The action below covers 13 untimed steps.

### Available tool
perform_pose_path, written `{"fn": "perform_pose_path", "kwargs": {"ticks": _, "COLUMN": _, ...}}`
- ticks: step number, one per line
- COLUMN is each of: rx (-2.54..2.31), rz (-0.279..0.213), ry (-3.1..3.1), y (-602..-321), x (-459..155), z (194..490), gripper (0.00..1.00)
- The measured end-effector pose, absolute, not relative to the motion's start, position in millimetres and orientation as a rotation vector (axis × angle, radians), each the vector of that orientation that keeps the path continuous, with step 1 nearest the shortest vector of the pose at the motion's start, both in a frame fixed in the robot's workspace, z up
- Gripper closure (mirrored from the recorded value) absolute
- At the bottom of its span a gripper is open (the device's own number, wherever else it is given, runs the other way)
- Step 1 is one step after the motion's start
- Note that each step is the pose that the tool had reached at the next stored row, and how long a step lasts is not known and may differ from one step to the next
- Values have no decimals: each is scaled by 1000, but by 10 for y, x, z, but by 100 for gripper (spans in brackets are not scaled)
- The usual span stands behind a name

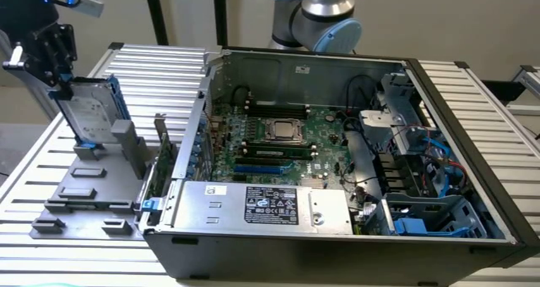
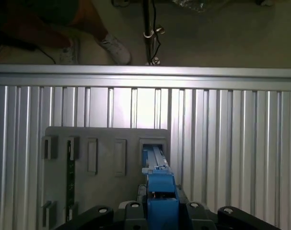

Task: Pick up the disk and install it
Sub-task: 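Reach for the disk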

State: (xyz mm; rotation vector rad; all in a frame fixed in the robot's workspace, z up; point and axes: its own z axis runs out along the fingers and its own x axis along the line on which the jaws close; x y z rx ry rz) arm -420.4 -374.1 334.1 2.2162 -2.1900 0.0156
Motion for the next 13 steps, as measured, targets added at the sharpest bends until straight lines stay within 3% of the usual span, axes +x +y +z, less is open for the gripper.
{"fn": "perform_pose_path", "kwargs": {"ticks": 13, "rx": 2216, "rz": 15, "ry": -2190, "y": -3740, "x": -4036, "z": 3930, "gripper": 67}}
